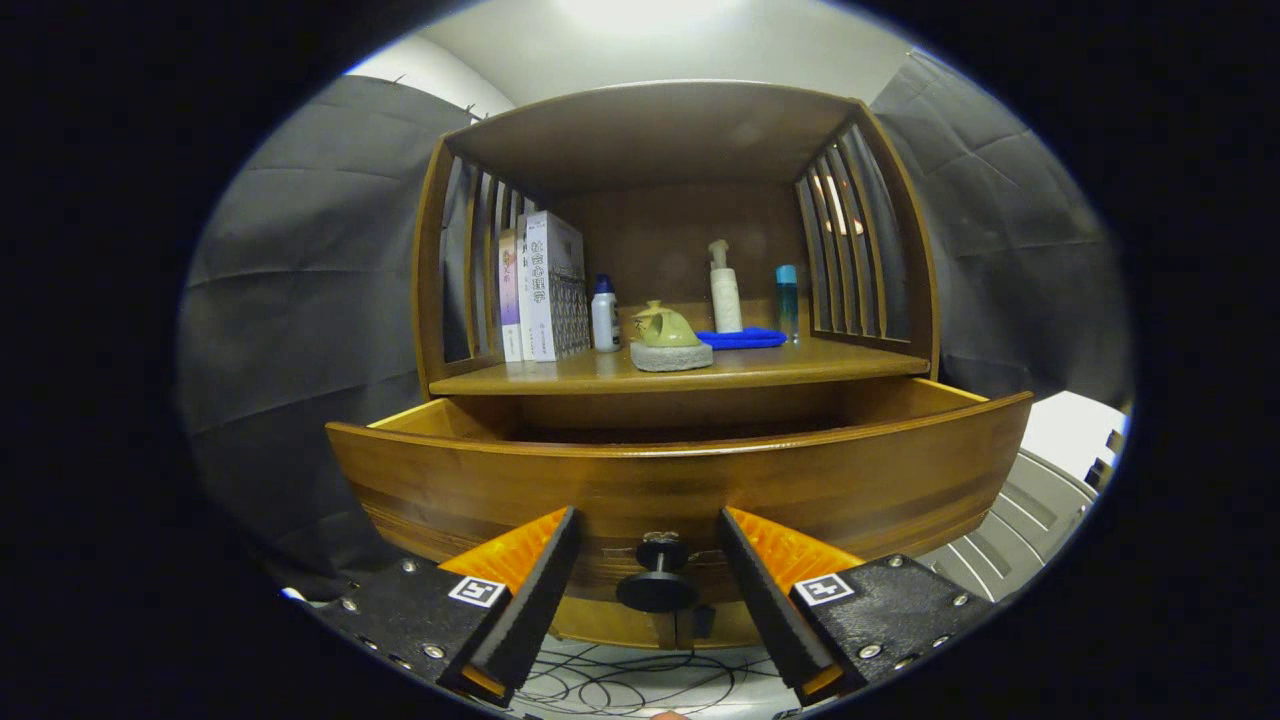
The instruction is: Pull open the drawer, take out the items inside it, and place them on the countertop above the cabinet.
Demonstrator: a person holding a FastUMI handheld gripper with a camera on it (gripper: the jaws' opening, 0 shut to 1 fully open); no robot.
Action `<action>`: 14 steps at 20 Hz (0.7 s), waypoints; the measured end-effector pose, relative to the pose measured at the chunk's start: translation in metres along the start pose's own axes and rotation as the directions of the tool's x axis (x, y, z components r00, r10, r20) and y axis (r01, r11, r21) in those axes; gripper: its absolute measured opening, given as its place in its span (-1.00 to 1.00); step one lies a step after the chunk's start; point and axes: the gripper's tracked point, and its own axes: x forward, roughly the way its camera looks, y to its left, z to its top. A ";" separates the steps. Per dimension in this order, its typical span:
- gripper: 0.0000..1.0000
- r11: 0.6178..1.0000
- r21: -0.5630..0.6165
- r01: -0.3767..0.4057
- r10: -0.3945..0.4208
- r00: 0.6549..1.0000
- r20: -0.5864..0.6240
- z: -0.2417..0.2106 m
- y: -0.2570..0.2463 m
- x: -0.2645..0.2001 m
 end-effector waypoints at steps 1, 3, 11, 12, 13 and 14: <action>0.79 1.000 -0.002 0.007 -0.007 1.000 0.001 0.001 -0.001 0.002; 0.79 1.000 -0.004 0.023 -0.023 1.000 -0.002 0.001 -0.001 0.004; 0.78 0.998 -0.012 0.059 -0.059 0.998 -0.012 0.002 -0.002 0.013; 0.78 0.998 -0.015 0.062 -0.062 0.998 -0.014 0.003 -0.002 0.013; 0.78 0.998 -0.019 0.066 -0.066 0.998 -0.015 0.003 -0.002 0.012; 0.79 0.997 -0.022 0.070 -0.070 0.997 -0.016 0.004 -0.002 0.011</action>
